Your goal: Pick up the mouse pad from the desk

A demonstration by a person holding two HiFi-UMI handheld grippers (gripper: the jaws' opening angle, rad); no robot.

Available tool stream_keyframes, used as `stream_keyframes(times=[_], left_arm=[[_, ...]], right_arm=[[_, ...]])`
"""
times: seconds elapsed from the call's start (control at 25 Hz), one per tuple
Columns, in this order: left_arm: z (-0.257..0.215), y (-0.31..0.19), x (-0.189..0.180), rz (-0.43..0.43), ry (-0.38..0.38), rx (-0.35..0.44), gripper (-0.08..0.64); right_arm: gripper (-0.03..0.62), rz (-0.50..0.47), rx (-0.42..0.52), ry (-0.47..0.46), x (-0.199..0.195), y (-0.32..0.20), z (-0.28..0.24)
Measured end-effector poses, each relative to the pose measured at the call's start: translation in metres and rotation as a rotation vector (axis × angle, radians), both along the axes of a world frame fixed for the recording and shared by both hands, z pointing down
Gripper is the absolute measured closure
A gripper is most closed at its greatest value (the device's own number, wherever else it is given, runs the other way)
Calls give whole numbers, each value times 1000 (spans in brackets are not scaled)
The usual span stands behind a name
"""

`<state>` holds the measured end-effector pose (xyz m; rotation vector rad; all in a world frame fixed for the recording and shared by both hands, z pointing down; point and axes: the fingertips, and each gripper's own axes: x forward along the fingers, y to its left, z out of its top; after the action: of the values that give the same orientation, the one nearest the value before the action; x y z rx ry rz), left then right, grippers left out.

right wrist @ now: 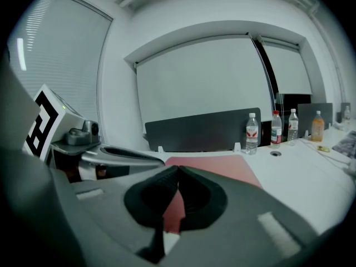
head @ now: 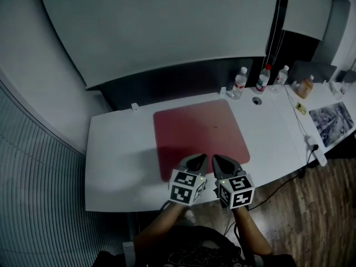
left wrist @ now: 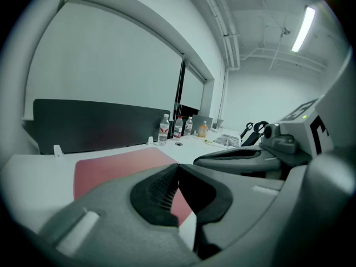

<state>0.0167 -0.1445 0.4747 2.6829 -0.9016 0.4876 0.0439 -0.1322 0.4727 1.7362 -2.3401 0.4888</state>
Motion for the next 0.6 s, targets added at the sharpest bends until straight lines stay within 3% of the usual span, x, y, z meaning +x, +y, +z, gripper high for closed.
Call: stream_keyframes(times=[0.6], left_arm=[[36,-49,-37,-33,10,-53,554]], right_arm=[[589,-1,-38,21,-13,-41,30]])
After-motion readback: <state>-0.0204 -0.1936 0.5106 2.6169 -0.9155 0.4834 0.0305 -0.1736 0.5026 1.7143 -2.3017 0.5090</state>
